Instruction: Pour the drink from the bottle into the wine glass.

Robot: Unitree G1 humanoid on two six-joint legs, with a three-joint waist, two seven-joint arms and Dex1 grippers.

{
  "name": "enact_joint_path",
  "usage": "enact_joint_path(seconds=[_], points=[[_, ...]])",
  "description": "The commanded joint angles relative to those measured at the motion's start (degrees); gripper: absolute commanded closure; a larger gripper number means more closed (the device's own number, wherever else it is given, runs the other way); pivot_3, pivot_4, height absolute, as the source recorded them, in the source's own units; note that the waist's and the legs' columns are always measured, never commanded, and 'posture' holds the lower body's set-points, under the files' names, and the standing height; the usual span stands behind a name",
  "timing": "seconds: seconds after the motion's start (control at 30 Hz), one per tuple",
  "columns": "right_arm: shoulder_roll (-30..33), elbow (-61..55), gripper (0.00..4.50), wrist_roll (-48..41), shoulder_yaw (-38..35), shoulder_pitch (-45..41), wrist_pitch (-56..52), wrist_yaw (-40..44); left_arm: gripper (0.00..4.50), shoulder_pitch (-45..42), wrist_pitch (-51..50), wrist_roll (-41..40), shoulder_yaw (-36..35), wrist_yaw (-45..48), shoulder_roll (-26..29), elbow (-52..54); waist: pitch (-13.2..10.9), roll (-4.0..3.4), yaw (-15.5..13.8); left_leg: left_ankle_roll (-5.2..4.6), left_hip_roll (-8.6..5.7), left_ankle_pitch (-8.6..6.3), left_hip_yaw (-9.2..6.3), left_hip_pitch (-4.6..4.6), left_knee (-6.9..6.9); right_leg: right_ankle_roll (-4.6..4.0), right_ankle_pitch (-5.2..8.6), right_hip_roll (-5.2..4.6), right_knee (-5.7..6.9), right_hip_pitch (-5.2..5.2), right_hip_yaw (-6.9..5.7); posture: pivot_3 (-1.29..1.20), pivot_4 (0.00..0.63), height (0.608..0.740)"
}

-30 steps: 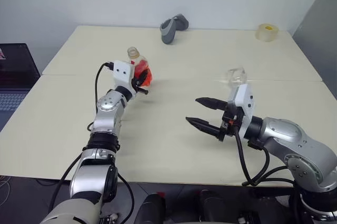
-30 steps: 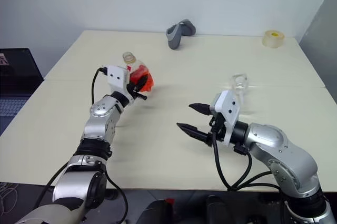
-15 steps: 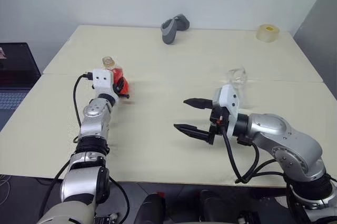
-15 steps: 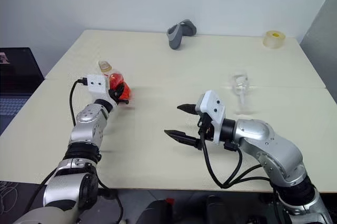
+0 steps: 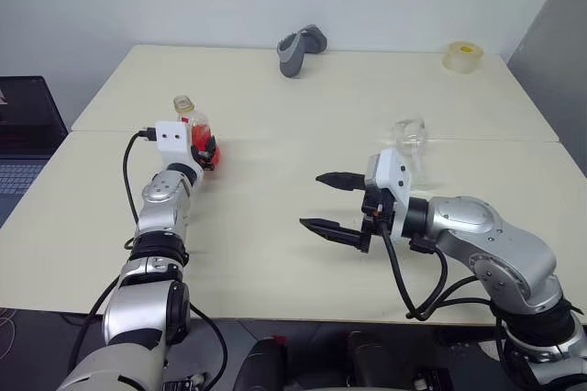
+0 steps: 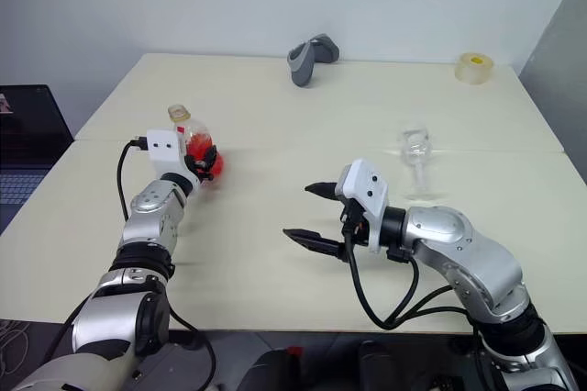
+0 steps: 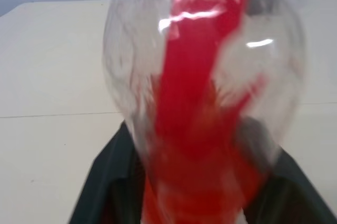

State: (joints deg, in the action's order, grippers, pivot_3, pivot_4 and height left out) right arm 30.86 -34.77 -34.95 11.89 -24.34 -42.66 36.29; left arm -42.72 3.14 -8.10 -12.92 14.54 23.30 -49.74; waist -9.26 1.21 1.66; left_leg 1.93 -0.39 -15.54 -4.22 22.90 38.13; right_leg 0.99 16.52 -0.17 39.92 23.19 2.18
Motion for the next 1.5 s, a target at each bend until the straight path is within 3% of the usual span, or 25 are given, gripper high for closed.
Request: enact_joint_path(seconds=[0.03, 0.13, 0.43, 0.57, 0.7, 0.93, 1.13, 1.33, 1.5], points=[[0.42, -2.11, 0.37, -0.46, -1.84, -0.31, 0.17, 0.26, 0.93, 2.09, 0.23, -1.04, -1.14, -0.88, -0.26, 5.77, 0.00, 0.00, 0.01, 0.00, 0.00, 0.00, 0.00, 0.00, 0.00, 0.00, 0.00, 0.00, -0.01, 0.00, 0.01, 0.00, 0.150, 0.740], [0.75, -2.54, 0.37, -0.87, -2.38, -0.19, -0.35, 0.08, 0.02, 4.49, -1.89, -1.93, -1.84, -1.95, -0.97, 10.84, 0.00, 0.01, -0.02, 0.01, 0.00, 0.00, 0.00, 0.02, 0.00, 0.00, 0.00, -0.02, -0.02, 0.01, 0.02, 0.00, 0.150, 0.740], [3.35, -4.44, 0.37, -1.07, -4.54, 2.66, -0.91, 0.24, 0.02, 18.85, -10.31, -1.70, -1.27, -4.43, -2.17, 35.05, 0.01, 0.01, 0.01, 0.01, 0.01, 0.00, 0.01, 0.01, -0.01, 0.00, 0.00, -0.03, -0.02, 0.01, 0.06, 0.00, 0.150, 0.740], [5.35, -4.40, 0.37, -2.77, -10.45, 4.88, -2.84, -1.40, 0.02, 31.72, -12.14, 1.98, 1.73, -4.15, -1.79, 51.40, 0.01, 0.01, 0.00, 0.01, 0.02, -0.01, 0.06, 0.00, -0.05, 0.00, 0.00, -0.06, -0.06, 0.00, 0.14, 0.00, 0.150, 0.740], [6.68, -2.66, 0.37, -3.29, -14.68, 5.78, -4.18, -2.70, 0.02, 36.50, -11.91, 3.00, 6.86, 1.16, -0.65, 58.95, 0.02, 0.03, -0.80, 0.01, 0.00, -0.01, 0.01, -0.02, -0.04, -0.01, -0.01, -0.09, -0.04, -0.06, 0.05, 0.00, 0.150, 0.740], [8.12, 6.95, 0.37, -2.86, -20.21, -0.25, -9.03, -6.38, 0.02, 25.96, -14.46, -1.64, 11.11, 14.85, 2.59, 54.04, 0.03, 0.02, -1.43, 0.00, -0.06, -0.01, 0.11, -0.05, -0.02, -0.01, -0.01, -0.05, -0.04, -0.09, 0.06, 0.00, 0.150, 0.740], [9.95, 17.11, 0.37, -0.04, -19.68, -12.00, -23.86, -14.13, 0.02, 16.35, -12.90, -4.08, 14.04, 27.77, 4.88, 44.92, 0.01, -0.01, -0.62, -0.01, 0.00, 0.00, 0.20, -0.05, -0.08, -0.02, -0.01, 0.01, -0.05, 0.00, 0.12, 0.00, 0.150, 0.740], [10.14, 32.04, 0.37, 5.73, -15.04, -21.29, -26.27, -14.65, 0.02, 11.23, -12.33, -5.83, 16.55, 38.02, 5.01, 40.61, 0.00, -0.02, -0.02, -0.02, 0.00, -0.01, 0.19, 0.01, -0.08, -0.02, -0.01, 0.00, -0.09, 0.01, 0.16, 0.00, 0.150, 0.740], [9.73, 53.69, 0.37, 13.21, -8.71, -32.40, -23.44, -11.85, 0.02, 8.56, -12.32, -6.60, 19.48, 46.63, 5.42, 39.83, -0.03, -0.06, 0.11, -0.02, -0.01, -0.01, 0.28, -0.01, -0.09, -0.02, -0.01, 0.00, -0.06, 0.05, 0.16, 0.00, 0.150, 0.740]])
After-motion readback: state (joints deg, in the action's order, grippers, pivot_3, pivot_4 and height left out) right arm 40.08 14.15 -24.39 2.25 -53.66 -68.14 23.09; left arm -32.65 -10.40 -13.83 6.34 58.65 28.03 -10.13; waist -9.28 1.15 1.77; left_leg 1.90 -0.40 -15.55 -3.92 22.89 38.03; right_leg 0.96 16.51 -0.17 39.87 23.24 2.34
